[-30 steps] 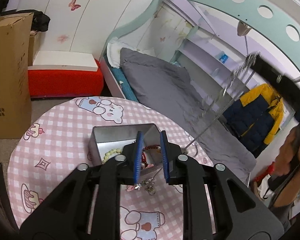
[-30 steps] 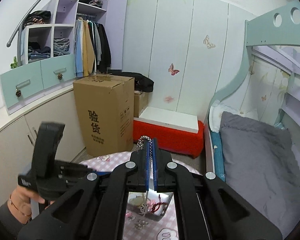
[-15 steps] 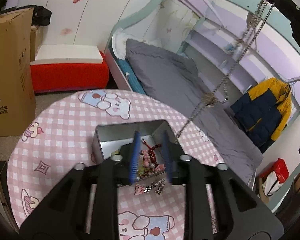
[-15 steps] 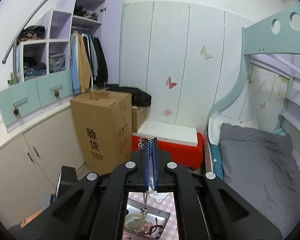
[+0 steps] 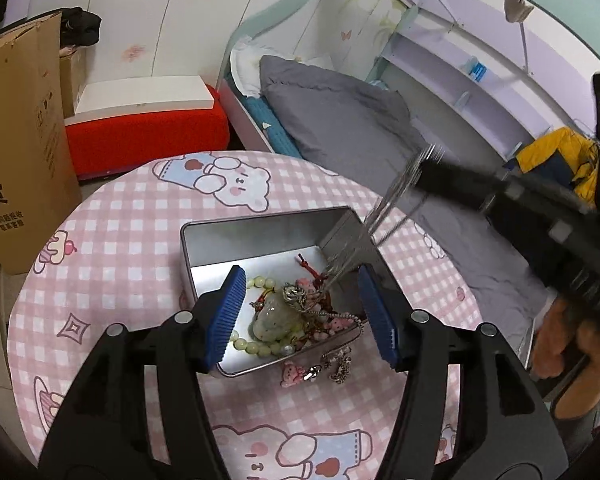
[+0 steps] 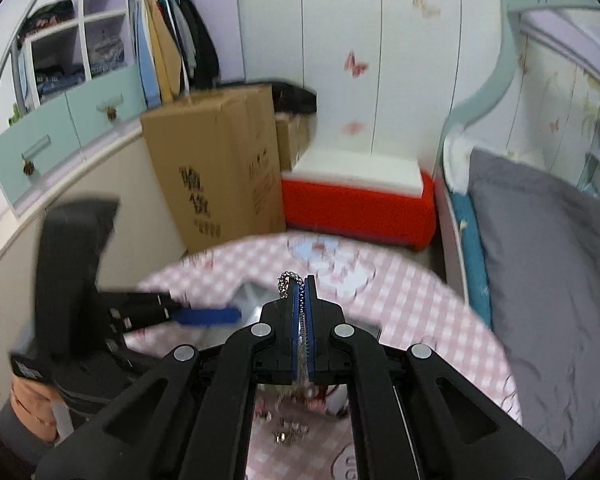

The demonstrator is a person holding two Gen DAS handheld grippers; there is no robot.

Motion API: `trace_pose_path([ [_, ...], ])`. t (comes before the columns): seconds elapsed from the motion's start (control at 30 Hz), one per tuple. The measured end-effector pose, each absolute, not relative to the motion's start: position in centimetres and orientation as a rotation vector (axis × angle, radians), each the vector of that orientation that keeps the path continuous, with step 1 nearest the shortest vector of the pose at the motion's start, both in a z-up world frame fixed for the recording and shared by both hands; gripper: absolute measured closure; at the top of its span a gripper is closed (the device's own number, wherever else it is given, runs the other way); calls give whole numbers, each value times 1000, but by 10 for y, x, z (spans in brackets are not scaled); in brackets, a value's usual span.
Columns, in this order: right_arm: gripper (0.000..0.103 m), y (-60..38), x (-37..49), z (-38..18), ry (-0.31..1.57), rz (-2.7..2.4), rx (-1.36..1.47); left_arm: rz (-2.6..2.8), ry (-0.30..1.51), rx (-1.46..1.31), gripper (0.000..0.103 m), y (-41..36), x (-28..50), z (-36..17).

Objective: Organize jewelry
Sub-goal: 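Move both grippers back to the remaining pink charm and pearl chain on the table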

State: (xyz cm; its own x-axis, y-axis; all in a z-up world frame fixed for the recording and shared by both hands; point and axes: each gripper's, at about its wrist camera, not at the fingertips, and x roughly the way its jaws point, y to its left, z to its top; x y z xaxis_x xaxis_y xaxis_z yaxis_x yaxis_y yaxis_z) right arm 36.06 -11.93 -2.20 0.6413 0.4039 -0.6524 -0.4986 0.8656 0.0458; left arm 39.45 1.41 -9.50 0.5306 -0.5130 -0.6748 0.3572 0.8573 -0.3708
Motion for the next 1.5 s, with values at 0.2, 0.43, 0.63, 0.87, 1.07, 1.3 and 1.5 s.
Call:
trace_pose_path([
  [0.2, 98, -129, 363, -47, 821, 510, -103, -511, 879, -183, 39, 13, 389, -97],
  [0.43, 88, -146, 345, -50, 831, 498, -85, -516, 863, -156, 36, 11, 372, -90],
  [0.63, 87, -158, 322, -58, 821, 509, -50, -510, 826, -121, 36, 12, 345, -89],
  [0.87, 86, -164, 303, -101, 880, 498, -41, -480, 831, -51, 36, 8, 322, -112],
  [1.07, 83, -165, 302, -122, 910, 488, -33, -457, 881, 11, 36, -7, 323, -138],
  [1.3, 77, -161, 305, -133, 915, 495, -46, -440, 914, 25, 41, -19, 336, -154],
  [1.5, 74, -155, 306, -139, 915, 505, -58, -453, 939, 49, 75, -28, 344, -161],
])
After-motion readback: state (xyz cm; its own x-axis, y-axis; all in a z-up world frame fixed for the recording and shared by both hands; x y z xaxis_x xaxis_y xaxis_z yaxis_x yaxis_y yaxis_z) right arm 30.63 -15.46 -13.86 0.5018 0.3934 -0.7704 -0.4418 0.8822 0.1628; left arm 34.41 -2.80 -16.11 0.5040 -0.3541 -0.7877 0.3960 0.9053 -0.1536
